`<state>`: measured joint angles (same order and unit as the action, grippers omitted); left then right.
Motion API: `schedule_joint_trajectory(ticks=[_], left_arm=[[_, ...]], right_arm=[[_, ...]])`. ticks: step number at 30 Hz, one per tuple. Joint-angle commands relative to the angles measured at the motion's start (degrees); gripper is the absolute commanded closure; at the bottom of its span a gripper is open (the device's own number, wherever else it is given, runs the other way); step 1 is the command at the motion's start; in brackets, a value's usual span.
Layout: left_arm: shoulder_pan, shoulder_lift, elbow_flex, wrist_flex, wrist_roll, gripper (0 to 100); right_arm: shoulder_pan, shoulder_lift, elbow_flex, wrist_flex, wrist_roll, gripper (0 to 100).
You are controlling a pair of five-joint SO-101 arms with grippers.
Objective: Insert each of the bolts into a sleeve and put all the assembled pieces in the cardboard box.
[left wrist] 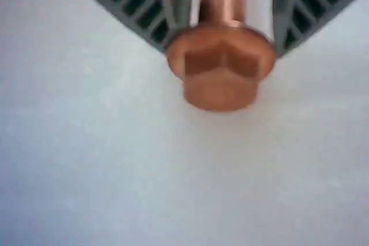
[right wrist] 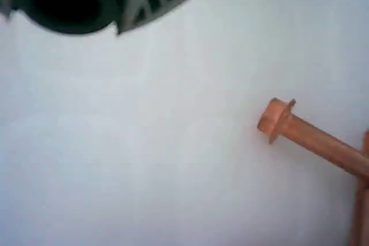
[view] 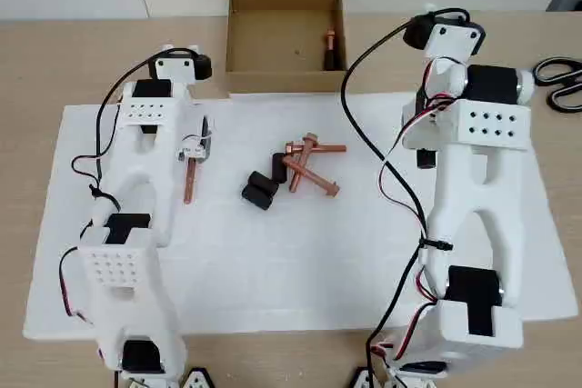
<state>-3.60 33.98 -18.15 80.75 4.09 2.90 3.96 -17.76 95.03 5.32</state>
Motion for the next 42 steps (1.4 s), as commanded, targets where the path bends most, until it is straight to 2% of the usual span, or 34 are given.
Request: schedule_joint_trajectory(ticks=[1,13,17,21,26,32,36,42], left_arm=[[-0.53,0.26,-0.22,-0.97,0.26,91],[-0.62,3.16,-0.48,-0.88,0.53,91],[-0.53,3.16,-0.48,-0.88,0.53,99],[-0.53,3.16,-1.10,-0.53,0.62,99],[-0.70,3.16,-10.15,7.47,0.62,99],[-0.70,3.16,-29.32,19.78,0.44,99],[-0.97,1.85,-33.89,19.78,0.62,99],[0.09,-10.02,-30.46,19.69,0.62,99]], right_arm=[[-0.31,-0.48,-0.26,-0.22,-0.53,99.5],[-0.13,-0.57,-0.26,-0.13,-0.53,99.5],[-0.13,-0.57,-0.26,-0.13,-0.53,99.5],[-0.31,-0.57,-0.26,-0.13,-0.53,99.5],[-1.01,-0.75,-0.26,-0.13,-0.44,99.5],[-3.30,-4.09,-0.79,1.89,-0.44,99.5],[-4.88,-12.97,-0.70,1.71,-0.26,99.5],[-7.08,-26.24,1.32,2.42,-0.35,99.5]])
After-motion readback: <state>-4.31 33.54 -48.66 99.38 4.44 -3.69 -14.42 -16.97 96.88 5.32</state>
